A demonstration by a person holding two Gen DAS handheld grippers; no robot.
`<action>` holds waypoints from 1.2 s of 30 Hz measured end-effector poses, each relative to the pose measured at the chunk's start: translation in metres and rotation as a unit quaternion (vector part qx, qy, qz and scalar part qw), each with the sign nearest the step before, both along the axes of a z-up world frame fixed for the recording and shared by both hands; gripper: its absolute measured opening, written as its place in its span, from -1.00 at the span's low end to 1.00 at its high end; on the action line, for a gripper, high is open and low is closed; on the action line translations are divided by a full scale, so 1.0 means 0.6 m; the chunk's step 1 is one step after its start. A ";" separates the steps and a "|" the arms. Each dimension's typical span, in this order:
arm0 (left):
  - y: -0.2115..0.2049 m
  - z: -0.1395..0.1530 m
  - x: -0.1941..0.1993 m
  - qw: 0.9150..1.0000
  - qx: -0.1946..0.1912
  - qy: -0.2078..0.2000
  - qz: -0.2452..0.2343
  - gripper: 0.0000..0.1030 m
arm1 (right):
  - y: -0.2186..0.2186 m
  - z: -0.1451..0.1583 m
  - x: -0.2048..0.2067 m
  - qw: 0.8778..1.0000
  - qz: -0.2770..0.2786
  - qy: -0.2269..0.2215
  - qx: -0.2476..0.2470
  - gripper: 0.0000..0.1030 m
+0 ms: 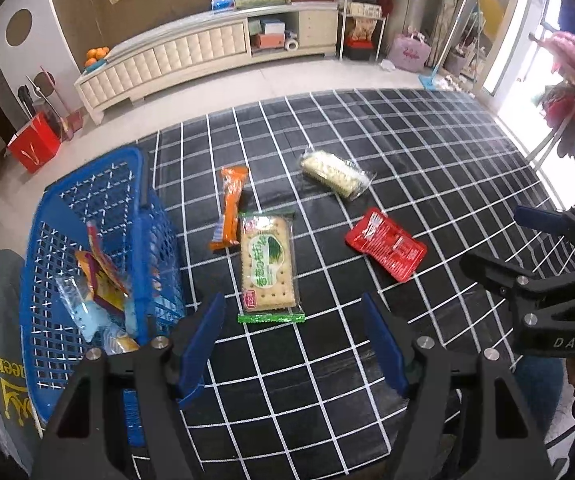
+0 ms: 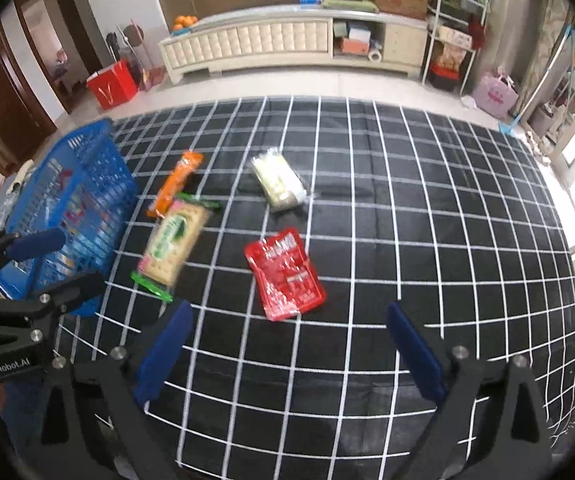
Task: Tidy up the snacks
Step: 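Move both tools back over the remaining snacks on the mat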
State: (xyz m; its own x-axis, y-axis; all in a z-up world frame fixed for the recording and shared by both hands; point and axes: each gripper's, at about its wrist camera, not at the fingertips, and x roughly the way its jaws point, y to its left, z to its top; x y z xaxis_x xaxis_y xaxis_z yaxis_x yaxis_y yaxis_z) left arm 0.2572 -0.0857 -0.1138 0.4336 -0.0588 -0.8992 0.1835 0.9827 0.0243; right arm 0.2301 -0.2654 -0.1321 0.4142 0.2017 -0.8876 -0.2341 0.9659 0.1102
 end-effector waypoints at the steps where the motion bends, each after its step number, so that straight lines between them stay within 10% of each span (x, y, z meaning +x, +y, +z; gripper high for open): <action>1: -0.002 -0.010 0.004 1.000 0.004 0.006 0.000 0.32 | 0.000 -0.008 0.003 1.000 0.000 0.005 -0.003 0.92; 28: 0.011 -0.192 0.121 0.996 0.035 0.073 0.041 0.32 | 0.018 -0.138 0.081 0.997 0.044 0.060 0.002 0.92; 36: 0.042 -0.220 0.150 0.995 -0.007 0.083 0.047 0.32 | 0.030 -0.160 0.098 0.996 0.051 0.069 0.006 0.92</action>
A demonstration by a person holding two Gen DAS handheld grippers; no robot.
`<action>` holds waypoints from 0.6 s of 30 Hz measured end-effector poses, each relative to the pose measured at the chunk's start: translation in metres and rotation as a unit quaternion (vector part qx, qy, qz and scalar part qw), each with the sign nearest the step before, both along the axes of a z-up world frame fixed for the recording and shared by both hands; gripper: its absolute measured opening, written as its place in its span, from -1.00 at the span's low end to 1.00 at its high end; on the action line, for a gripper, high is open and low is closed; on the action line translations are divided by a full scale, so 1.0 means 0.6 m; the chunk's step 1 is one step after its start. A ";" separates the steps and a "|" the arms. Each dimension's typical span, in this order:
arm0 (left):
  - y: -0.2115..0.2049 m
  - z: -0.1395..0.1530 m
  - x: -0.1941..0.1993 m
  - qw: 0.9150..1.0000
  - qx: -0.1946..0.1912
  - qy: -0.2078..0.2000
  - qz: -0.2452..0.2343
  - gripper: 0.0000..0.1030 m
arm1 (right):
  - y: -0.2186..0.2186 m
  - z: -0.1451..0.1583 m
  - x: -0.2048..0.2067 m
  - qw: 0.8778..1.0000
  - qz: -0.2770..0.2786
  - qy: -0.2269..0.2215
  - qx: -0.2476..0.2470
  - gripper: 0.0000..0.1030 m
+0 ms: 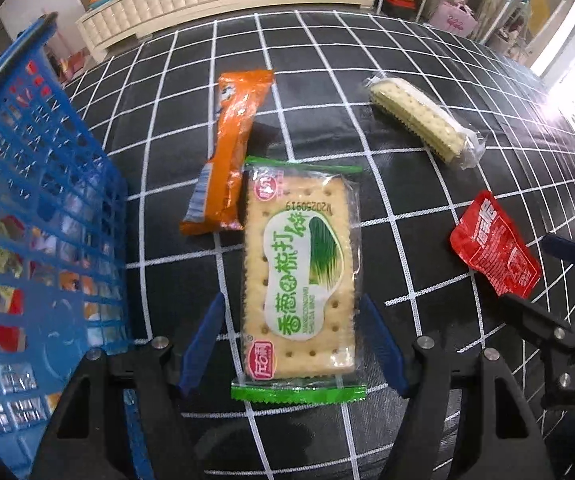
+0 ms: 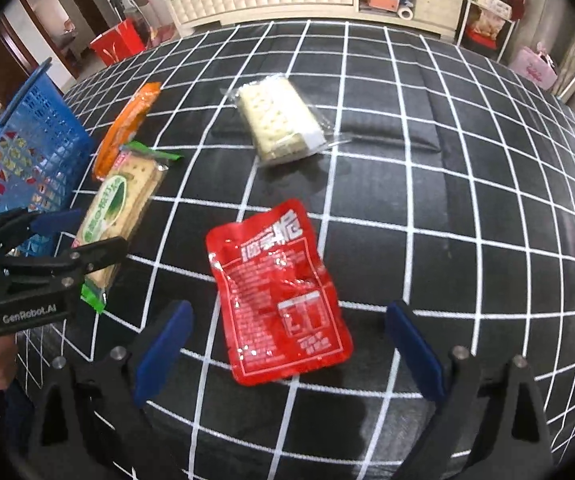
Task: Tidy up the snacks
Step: 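Move both tools back over the remaining snacks on the mat, then grasp the green-label cracker pack with left tool while right tool grasps red sachet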
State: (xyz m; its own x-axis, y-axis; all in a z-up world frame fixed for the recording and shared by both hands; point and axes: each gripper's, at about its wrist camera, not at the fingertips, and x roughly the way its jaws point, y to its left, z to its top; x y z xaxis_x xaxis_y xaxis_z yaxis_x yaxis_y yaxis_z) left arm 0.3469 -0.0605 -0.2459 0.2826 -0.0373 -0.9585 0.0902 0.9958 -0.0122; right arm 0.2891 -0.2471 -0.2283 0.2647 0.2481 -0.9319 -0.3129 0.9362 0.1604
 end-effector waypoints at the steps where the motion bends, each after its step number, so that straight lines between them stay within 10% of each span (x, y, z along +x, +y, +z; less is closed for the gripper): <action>1: 0.000 -0.002 0.001 1.000 0.000 -0.002 -0.006 0.32 | 0.003 -0.001 0.002 1.000 0.003 0.000 0.000 0.92; 11: -0.016 -0.014 0.010 0.999 0.001 -0.004 -0.040 0.32 | 0.023 -0.009 0.004 1.000 0.021 -0.020 -0.013 0.90; 15: -0.009 -0.008 -0.009 0.999 -0.001 -0.009 -0.040 0.12 | 0.028 -0.005 -0.011 0.998 0.037 -0.050 -0.031 0.25; 18: -0.015 -0.005 -0.026 0.999 -0.006 -0.013 -0.046 0.05 | 0.028 -0.005 -0.015 0.997 0.051 -0.057 -0.027 0.18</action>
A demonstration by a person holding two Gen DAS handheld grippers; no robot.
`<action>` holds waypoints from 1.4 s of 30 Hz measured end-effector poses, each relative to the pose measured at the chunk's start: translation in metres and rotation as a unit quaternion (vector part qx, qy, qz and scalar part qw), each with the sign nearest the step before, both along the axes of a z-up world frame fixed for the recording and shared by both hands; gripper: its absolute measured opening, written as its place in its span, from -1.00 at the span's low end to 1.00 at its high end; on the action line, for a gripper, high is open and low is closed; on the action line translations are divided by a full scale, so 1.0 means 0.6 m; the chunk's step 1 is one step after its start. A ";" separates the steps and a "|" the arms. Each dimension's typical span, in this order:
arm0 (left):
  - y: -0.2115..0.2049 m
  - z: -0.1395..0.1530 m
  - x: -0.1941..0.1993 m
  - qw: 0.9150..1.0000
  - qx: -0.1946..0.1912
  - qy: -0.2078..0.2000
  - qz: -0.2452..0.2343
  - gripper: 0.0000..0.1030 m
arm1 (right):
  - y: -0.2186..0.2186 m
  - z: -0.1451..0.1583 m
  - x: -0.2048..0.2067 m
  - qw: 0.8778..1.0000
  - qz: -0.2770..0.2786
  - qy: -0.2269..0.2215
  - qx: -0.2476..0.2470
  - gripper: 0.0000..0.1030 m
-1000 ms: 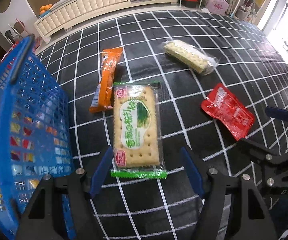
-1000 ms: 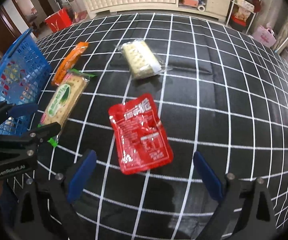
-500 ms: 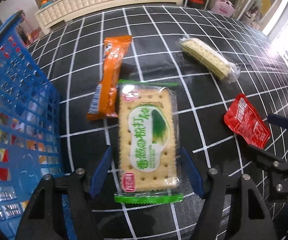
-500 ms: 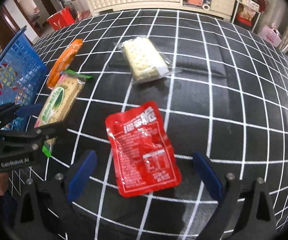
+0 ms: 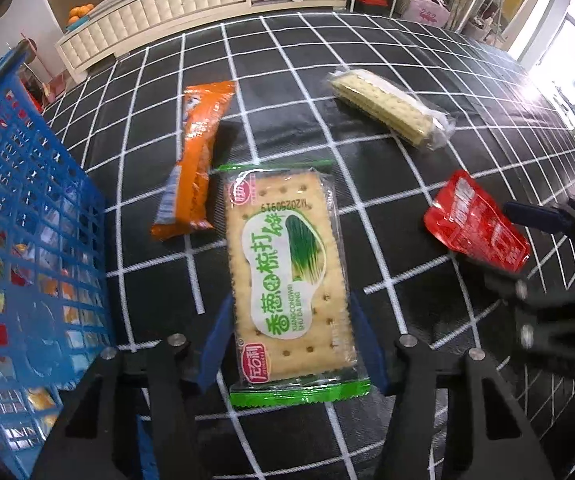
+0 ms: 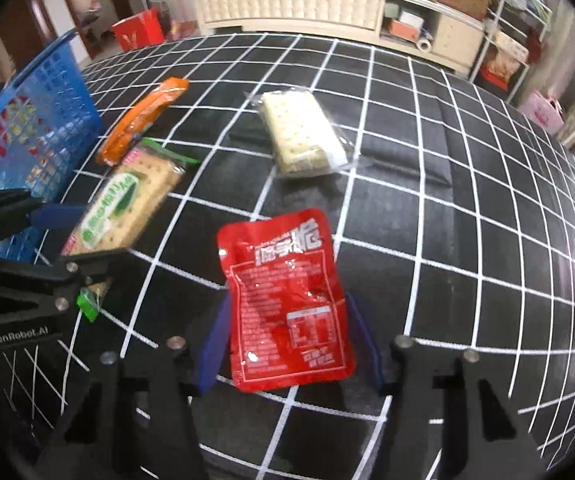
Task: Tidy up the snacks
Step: 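Grasp the green-label cracker pack with left tool while right tool grasps red sachet, then carry the cracker pack and red sachet over the blue basket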
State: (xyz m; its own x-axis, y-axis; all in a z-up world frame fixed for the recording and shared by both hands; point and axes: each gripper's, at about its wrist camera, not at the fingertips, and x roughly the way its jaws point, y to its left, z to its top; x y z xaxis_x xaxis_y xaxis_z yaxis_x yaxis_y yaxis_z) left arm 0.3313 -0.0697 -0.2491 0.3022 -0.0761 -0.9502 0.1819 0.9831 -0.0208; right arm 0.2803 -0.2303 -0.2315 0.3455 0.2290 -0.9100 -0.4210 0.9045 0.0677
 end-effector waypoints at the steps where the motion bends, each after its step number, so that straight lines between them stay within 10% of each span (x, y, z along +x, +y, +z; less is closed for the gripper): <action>1: -0.002 0.000 -0.004 1.000 -0.002 0.000 -0.002 0.05 | 0.001 -0.001 -0.001 1.000 0.002 -0.002 -0.003 0.16; 13: -0.033 0.003 -0.048 0.999 -0.042 0.002 0.001 0.04 | -0.009 0.006 -0.018 0.998 0.003 0.028 0.051 -0.37; 17: -0.023 0.008 -0.064 0.999 -0.043 -0.002 0.008 0.04 | -0.008 0.005 -0.021 1.000 -0.002 0.011 0.011 -0.82; 29: 0.006 0.042 -0.099 0.999 -0.047 -0.008 0.002 0.04 | -0.023 0.031 -0.026 0.999 -0.015 0.005 0.050 -0.97; 42: 0.048 0.153 -0.168 0.995 -0.074 -0.061 0.007 0.04 | 0.016 0.179 -0.079 0.996 -0.001 -0.076 0.055 -0.97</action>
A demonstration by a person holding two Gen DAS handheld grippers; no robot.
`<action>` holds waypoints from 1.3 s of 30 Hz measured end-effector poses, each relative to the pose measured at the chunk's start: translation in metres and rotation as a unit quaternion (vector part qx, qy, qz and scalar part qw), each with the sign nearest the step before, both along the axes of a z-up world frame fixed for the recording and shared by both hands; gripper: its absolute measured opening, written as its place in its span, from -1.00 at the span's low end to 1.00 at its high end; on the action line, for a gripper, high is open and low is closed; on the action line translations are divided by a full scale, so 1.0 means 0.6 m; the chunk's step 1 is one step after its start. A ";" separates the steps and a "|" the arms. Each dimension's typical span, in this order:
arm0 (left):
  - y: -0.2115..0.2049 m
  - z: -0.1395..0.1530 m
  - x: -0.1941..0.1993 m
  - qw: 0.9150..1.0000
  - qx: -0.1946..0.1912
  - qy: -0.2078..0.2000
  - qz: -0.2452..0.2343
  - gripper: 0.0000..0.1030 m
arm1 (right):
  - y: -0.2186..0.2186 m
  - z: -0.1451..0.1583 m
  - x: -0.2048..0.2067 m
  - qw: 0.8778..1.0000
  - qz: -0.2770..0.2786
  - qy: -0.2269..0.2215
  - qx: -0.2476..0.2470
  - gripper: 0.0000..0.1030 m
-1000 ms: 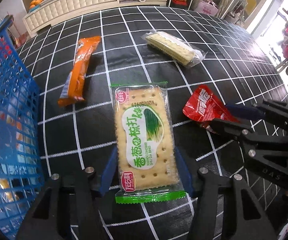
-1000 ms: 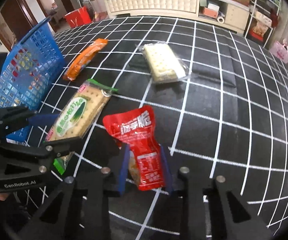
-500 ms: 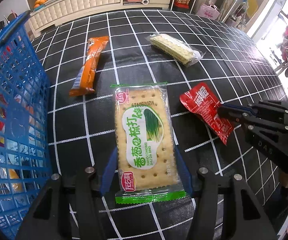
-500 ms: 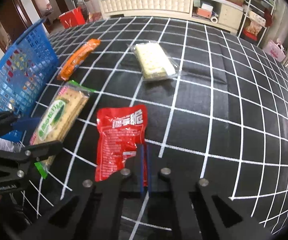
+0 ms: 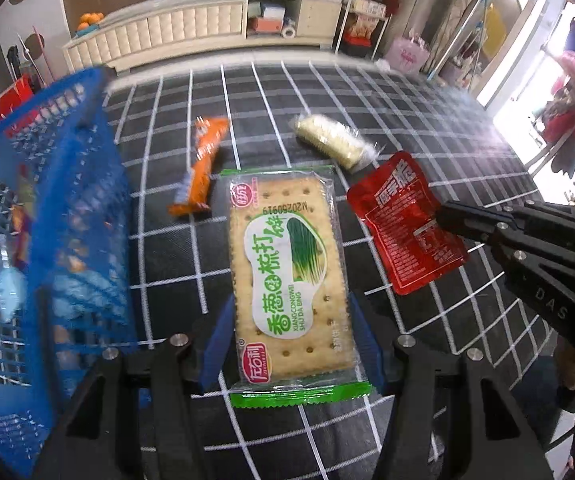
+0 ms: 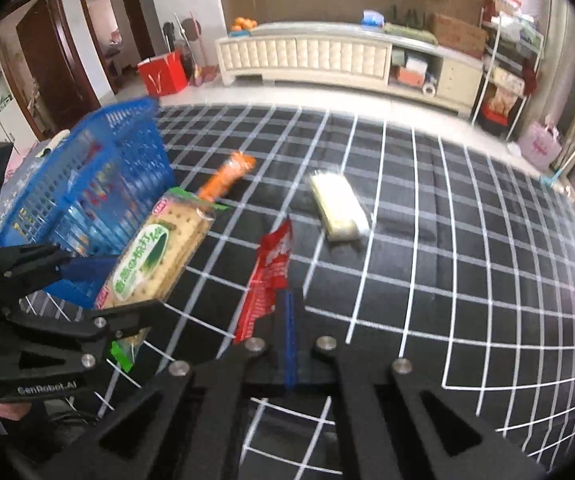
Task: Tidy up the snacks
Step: 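Carry the cracker pack and red sachet over the blue basket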
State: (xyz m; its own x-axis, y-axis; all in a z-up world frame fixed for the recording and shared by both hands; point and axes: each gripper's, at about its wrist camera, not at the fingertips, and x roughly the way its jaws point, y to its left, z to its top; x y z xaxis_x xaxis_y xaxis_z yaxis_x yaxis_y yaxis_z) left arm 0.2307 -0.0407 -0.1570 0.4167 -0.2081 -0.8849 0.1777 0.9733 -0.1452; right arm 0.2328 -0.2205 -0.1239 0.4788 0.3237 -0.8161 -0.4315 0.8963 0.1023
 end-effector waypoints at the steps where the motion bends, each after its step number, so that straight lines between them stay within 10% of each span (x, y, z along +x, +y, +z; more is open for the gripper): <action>1: 0.005 0.012 -0.007 1.000 -0.003 -0.007 0.000 0.04 | 0.004 0.012 -0.003 1.000 0.000 -0.007 0.001 -0.97; 16: 0.179 0.187 -0.112 0.993 -0.034 -0.092 0.061 0.04 | 0.155 0.146 -0.045 0.995 0.048 -0.068 0.051 -0.97; 39: 0.305 0.111 -0.097 0.992 -0.043 -0.006 0.115 0.05 | 0.264 0.121 -0.040 0.994 0.081 -0.045 0.053 -0.97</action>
